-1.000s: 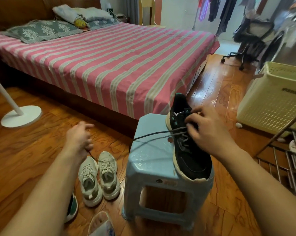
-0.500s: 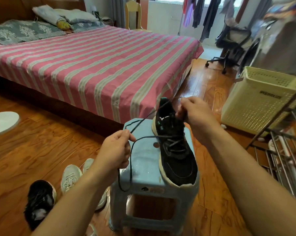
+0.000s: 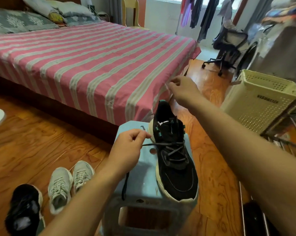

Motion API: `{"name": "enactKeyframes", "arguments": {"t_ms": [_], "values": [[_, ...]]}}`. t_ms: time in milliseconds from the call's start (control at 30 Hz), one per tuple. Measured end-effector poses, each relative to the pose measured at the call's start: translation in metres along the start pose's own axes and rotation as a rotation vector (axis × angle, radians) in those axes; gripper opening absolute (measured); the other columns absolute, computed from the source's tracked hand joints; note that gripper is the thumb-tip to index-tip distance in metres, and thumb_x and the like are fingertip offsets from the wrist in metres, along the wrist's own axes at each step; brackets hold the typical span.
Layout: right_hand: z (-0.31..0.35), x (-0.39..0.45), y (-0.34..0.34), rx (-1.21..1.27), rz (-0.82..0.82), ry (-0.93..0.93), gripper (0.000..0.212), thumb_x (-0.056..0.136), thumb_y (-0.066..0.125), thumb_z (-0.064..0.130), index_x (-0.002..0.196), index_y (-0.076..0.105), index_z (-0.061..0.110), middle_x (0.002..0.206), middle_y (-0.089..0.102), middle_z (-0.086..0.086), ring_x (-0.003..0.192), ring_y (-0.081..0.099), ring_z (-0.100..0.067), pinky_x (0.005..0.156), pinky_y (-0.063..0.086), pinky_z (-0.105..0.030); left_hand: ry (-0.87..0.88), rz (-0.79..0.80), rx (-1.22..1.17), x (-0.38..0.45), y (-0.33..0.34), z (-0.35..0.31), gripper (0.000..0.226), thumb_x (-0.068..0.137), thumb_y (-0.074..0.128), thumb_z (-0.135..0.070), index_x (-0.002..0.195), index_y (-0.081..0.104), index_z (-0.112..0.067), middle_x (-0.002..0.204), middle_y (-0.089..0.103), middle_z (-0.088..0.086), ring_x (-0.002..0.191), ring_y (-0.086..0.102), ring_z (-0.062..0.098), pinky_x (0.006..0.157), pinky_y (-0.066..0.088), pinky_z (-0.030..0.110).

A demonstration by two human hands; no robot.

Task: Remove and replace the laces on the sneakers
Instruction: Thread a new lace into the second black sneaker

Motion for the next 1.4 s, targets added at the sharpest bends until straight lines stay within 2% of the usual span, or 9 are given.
{"name": "enactKeyframes", "arguments": {"t_ms": [67, 200, 300, 367, 533, 700, 767, 967, 1400], "values": [[0.002, -0.055, -0.012, 0.132, -0.049, 0.015, 0.037, 0.101, 0.050, 0.034, 0.085, 0.071, 0.009, 0.071, 0.062, -0.003, 0.066, 0.055, -0.021, 0.064, 0.043, -0.039, 0.083, -0.020, -0.074, -0.007, -0.008, -0.011, 0.028, 0.107, 0.051, -0.021, 0.092, 0.075, -0.028, 0.062, 0.054, -0.004, 0.054, 0.046, 0.017, 0.056, 0.041, 0.038], [0.015, -0.167, 0.038, 0.515, 0.564, 0.237, 0.046, 0.100, 0.054, 0.044, 0.081, 0.067, 0.005, 0.056, 0.050, -0.003, 0.049, 0.043, -0.016, 0.047, 0.035, -0.027, 0.166, 0.175, -0.165, -0.033, 0.000, -0.033, 0.025, 0.107, 0.049, -0.015, 0.093, 0.070, -0.019, 0.058, 0.052, -0.003, 0.053, 0.045, 0.016, 0.051, 0.038, 0.031], [0.011, -0.171, 0.044, 0.569, 0.391, 0.128, 0.030, 0.097, 0.064, 0.024, 0.080, 0.071, 0.001, 0.056, 0.055, -0.010, 0.051, 0.045, -0.020, 0.049, 0.035, -0.029, 0.160, 0.328, 0.109, -0.054, 0.022, -0.030, 0.024, 0.105, 0.053, -0.018, 0.086, 0.067, -0.014, 0.060, 0.059, -0.002, 0.055, 0.053, 0.015, 0.055, 0.047, 0.043], [0.002, -0.169, 0.043, 0.391, 0.270, 0.069, 0.032, 0.097, 0.062, 0.028, 0.073, 0.072, 0.010, 0.051, 0.057, 0.004, 0.049, 0.048, -0.012, 0.054, 0.037, -0.026, 0.081, 0.204, 0.198, -0.053, 0.014, -0.022, 0.019, 0.100, 0.058, -0.025, 0.086, 0.070, -0.022, 0.072, 0.068, -0.007, 0.067, 0.062, 0.010, 0.068, 0.054, 0.043], [0.005, -0.194, 0.063, 0.007, 0.340, -0.087, 0.034, 0.102, 0.048, 0.032, 0.072, 0.060, 0.023, 0.075, 0.065, 0.003, 0.072, 0.061, -0.014, 0.068, 0.050, -0.036, -0.129, 0.097, -0.325, -0.058, 0.014, -0.015, 0.019, 0.101, 0.060, -0.026, 0.106, 0.078, -0.021, 0.096, 0.079, -0.006, 0.096, 0.073, 0.010, 0.080, 0.062, 0.030], [0.009, -0.194, 0.065, 0.000, 0.452, -0.154, 0.032, 0.099, 0.054, 0.040, 0.085, 0.071, 0.017, 0.077, 0.066, -0.002, 0.071, 0.060, -0.015, 0.070, 0.052, -0.041, -0.141, -0.093, -0.405, -0.050, 0.002, -0.005, 0.016, 0.098, 0.064, -0.007, 0.093, 0.078, -0.013, 0.084, 0.077, 0.005, 0.078, 0.074, 0.017, 0.072, 0.061, 0.028], [0.000, -0.177, 0.039, -0.080, 0.230, -0.209, 0.026, 0.099, 0.055, 0.040, 0.090, 0.071, 0.023, 0.087, 0.063, 0.005, 0.081, 0.057, -0.013, 0.074, 0.048, -0.035, -0.173, -0.118, -0.426, -0.038, -0.004, 0.002, 0.023, 0.100, 0.058, 0.000, 0.098, 0.075, -0.014, 0.082, 0.071, 0.008, 0.063, 0.065, 0.015, 0.064, 0.057, 0.025], [-0.011, -0.160, 0.030, -0.280, -0.027, -0.185, 0.012, 0.098, 0.057, 0.026, 0.105, 0.063, 0.017, 0.099, 0.062, 0.000, 0.094, 0.057, -0.022, 0.080, 0.048, -0.036, -0.036, -0.072, 0.095, -0.007, 0.017, 0.004, 0.022, 0.103, 0.055, -0.018, 0.088, 0.071, -0.017, 0.061, 0.057, 0.001, 0.053, 0.044, 0.008, 0.054, 0.038, 0.024], [-0.034, -0.145, 0.031, -0.150, 0.089, -0.071, 0.019, 0.091, 0.069, 0.018, 0.108, 0.072, 0.024, 0.100, 0.068, 0.003, 0.098, 0.062, -0.016, 0.085, 0.045, -0.025, 0.044, 0.014, 0.344, -0.011, 0.035, 0.014, 0.014, 0.101, 0.059, -0.022, 0.088, 0.063, -0.026, 0.080, 0.067, -0.008, 0.080, 0.063, 0.010, 0.074, 0.052, 0.033]]}}
Point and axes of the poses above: each hand's wrist, its own x-axis towards the middle knuckle, its own y-axis out of the palm, z = x × y, the point moved 9 cm from there along x, towards the middle knuckle
